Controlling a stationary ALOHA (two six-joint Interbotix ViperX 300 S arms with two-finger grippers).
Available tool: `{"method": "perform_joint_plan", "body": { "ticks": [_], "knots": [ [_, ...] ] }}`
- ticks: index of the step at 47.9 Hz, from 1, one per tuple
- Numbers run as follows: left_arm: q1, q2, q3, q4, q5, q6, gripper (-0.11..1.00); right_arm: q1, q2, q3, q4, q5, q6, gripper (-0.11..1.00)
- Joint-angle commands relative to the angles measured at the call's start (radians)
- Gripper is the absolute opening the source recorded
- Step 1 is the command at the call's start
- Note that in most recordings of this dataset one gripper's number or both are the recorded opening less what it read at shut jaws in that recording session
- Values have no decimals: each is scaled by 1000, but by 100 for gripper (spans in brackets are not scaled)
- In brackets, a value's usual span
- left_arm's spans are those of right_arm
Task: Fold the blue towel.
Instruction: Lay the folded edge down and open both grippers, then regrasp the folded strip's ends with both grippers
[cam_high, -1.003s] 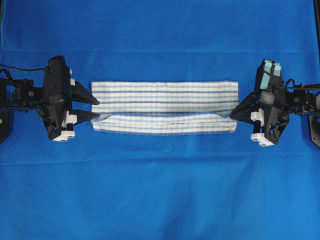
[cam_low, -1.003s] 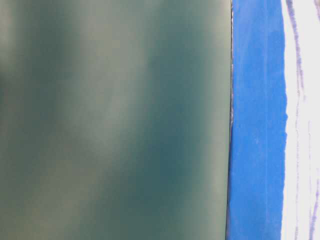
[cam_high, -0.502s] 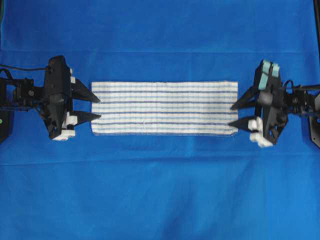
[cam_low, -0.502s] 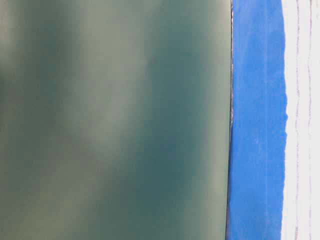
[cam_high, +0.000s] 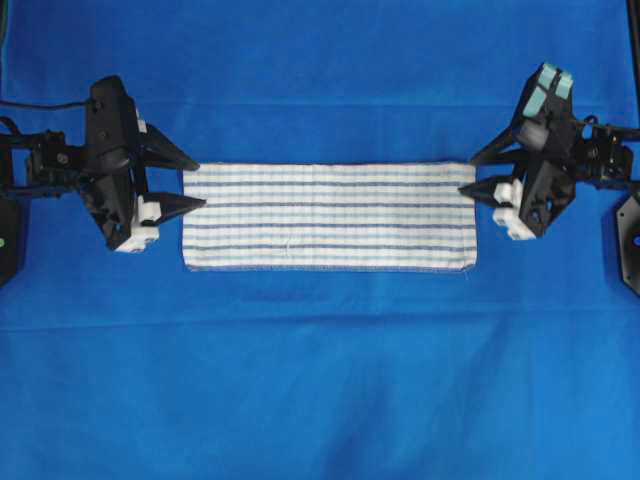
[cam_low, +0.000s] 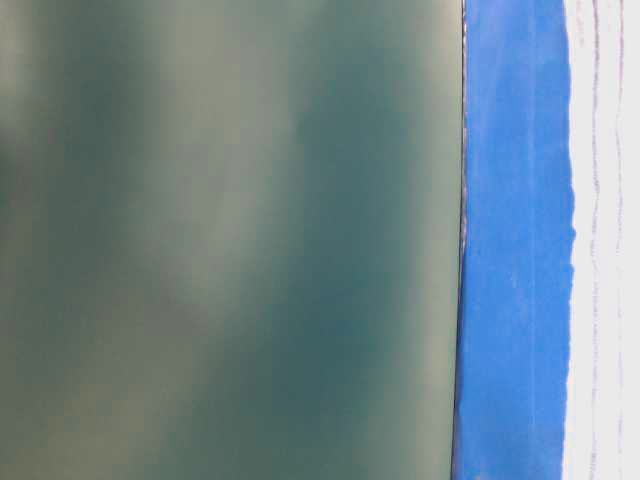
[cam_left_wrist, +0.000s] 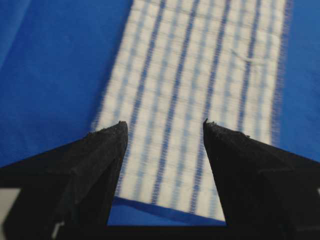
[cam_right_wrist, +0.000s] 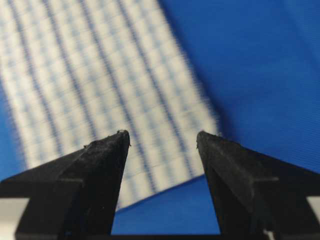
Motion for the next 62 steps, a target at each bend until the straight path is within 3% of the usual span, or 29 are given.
{"method": "perform_joint_plan", "body": {
  "ticks": [1,17,33,40,45,54,57,62],
  "knots": [
    [26,21,-20,0,-11,2,56,-31,15,-20,-12,-9,-2,61],
    [117,213,-41,0,-57,49,60,-121,196,-38,-67,-74,-2,61],
    [132,239,-48,0,-51,81,59,-126,250,-55,-98,-74,-2,61],
    [135,247,-51,0,-34,83,54,-109,250,-52,-98,-69,-3,58],
    [135,252,-54,0,-6,83,45,-78,250,-51,-100,-69,-5,49],
    [129,253,-54,0,15,83,13,-57,250,-48,-100,-69,-5,3],
    [129,255,-54,-2,15,83,6,-57,250,-49,-100,-69,-5,3],
    [129,253,-55,0,15,83,5,-55,250,-51,-100,-69,-5,3]
  ]
}}
